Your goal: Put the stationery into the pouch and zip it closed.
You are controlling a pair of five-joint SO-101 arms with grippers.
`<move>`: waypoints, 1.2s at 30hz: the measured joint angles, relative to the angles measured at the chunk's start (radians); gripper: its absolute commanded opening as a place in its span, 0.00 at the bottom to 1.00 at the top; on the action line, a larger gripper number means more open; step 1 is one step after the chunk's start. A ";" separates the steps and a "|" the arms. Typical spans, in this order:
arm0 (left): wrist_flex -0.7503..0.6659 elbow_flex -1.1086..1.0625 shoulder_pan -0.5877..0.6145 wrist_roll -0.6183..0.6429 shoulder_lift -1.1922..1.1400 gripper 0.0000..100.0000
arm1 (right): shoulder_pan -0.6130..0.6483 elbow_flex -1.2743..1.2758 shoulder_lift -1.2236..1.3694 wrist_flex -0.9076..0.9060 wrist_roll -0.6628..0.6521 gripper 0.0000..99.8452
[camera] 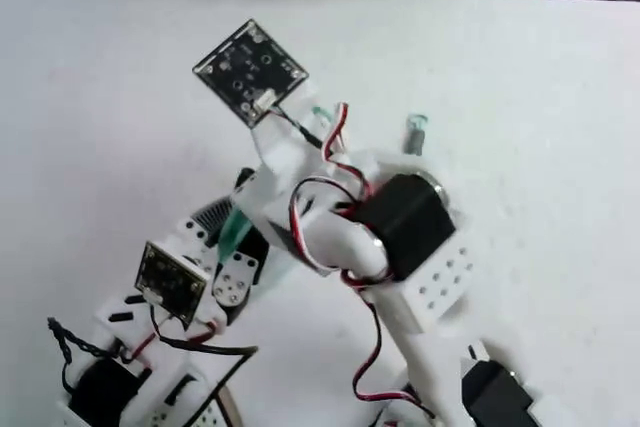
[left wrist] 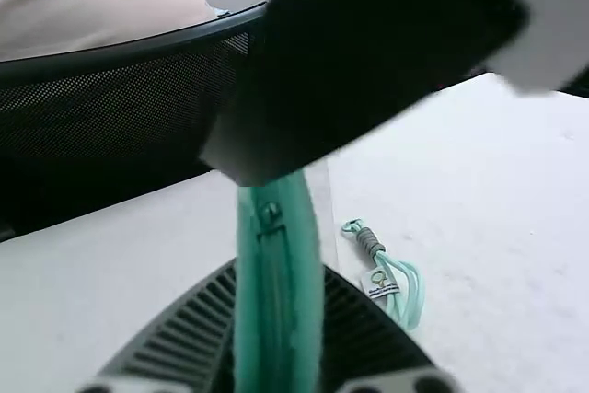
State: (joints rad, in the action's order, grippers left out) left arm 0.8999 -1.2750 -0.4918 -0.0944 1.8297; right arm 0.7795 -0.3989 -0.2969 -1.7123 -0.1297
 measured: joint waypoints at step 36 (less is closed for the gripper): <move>-0.002 0.000 0.000 -0.005 -0.002 0.02 | -0.043 0.288 -0.103 0.015 -0.321 0.17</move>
State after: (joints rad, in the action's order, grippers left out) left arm 0.8984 -1.2750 -0.4918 -0.0990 1.8282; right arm 0.7365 -0.1105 -0.3997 -1.6970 -0.4503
